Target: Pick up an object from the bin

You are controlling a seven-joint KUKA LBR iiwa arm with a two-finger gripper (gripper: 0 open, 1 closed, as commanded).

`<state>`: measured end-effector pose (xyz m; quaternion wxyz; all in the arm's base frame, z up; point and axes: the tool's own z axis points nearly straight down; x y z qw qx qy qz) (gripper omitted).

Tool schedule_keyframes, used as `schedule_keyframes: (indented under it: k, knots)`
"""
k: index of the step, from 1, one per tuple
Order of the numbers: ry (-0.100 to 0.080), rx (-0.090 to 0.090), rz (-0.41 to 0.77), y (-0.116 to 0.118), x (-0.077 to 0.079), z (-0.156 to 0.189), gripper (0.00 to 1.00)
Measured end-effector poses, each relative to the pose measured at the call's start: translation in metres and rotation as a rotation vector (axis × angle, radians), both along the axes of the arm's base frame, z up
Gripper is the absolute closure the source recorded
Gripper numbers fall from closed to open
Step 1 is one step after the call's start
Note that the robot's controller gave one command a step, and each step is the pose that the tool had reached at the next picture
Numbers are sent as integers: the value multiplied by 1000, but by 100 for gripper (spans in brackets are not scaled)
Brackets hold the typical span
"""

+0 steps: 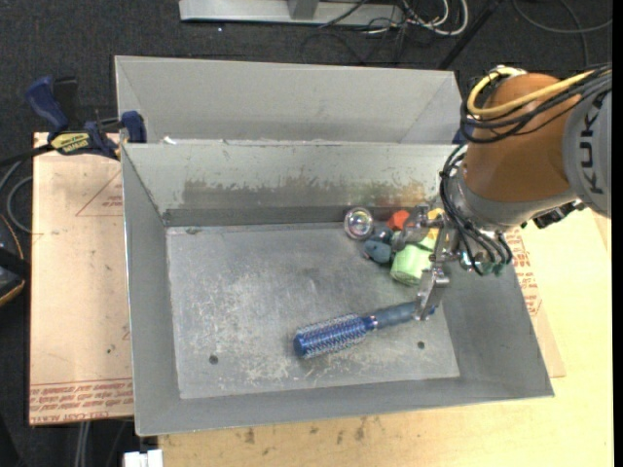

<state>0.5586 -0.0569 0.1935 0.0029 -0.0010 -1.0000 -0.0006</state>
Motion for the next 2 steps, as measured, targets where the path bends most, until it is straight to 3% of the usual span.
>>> schedule_keyframes:
  k: [1,2]
  knots:
    - [1,2,219,12,-59,-110,0]
    - [-6,1,221,12,-57,-107,100]
